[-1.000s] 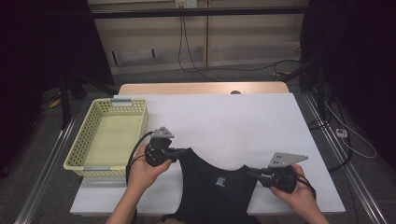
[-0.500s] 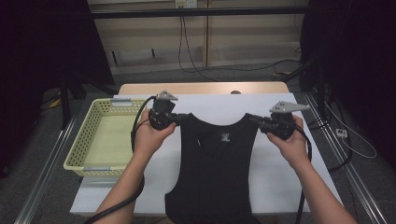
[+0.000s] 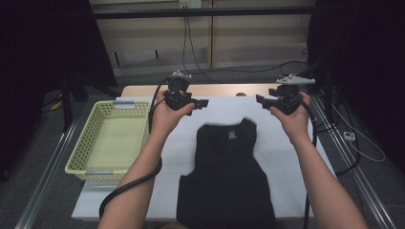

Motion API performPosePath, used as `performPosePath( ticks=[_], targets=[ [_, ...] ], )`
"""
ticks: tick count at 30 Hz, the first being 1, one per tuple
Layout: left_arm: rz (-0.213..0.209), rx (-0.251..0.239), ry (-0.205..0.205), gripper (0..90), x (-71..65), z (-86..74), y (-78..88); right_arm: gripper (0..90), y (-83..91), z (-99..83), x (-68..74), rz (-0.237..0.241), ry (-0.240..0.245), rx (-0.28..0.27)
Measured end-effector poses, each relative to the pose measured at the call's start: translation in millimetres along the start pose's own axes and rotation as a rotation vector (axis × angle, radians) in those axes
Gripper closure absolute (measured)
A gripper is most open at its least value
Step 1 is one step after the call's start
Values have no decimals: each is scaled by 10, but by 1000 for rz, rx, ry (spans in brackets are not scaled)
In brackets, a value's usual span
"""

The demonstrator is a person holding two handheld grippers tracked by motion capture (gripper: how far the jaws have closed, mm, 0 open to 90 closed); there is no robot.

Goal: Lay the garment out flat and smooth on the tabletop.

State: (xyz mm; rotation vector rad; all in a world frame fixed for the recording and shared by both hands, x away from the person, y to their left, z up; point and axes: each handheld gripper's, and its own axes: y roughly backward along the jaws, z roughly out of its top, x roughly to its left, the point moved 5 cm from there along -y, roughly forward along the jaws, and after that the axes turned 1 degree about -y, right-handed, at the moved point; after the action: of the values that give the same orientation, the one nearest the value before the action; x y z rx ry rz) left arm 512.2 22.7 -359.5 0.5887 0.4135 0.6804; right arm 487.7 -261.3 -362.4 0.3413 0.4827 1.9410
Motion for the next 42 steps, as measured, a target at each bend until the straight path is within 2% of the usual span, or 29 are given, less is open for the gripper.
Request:
performPosePath(
  ticks=[2, 5, 10, 13, 14, 16, 22, 31, 33, 38, 42],
  targets=[
    [-13, 30, -9, 214, -10, -136, -51, 351, 38, -101, 53, 1, 18, 15],
    [-36, 50, 0, 193, -21, -320, -81, 322, 111, -289, 145, 42, 30, 46],
    [-48, 72, 10, 168, -50, -578, -57, 288, 247, -665, 269, 110, 5, 77],
    [-54, 86, -6, 161, -90, -733, 2, 273, 332, -911, 351, 116, 27, 107],
    [-58, 83, 5, 159, -107, -767, 13, 272, 367, -1011, 396, 127, 27, 113],
    [-62, 86, -1, 153, -128, -868, 44, 272, 408, -1150, 448, 137, 35, 122],
    [-76, 110, -8, 143, -191, -1159, 71, 263, 504, -1517, 521, 152, 10, 160],
    [-102, 132, -12, 129, -293, -1466, 121, 231, 692, -1660, 566, 151, -4, 156],
    [-106, 159, -16, 126, -300, -1521, 126, 215, 696, -1694, 572, 149, -8, 166],
    [-115, 173, -33, 112, -359, -1644, 185, 197, 717, -1694, 627, 133, 5, 159],
    [-134, 165, -71, 110, -407, -1734, 246, 171, 772, -1703, 678, 132, 12, 149]
  ],
)
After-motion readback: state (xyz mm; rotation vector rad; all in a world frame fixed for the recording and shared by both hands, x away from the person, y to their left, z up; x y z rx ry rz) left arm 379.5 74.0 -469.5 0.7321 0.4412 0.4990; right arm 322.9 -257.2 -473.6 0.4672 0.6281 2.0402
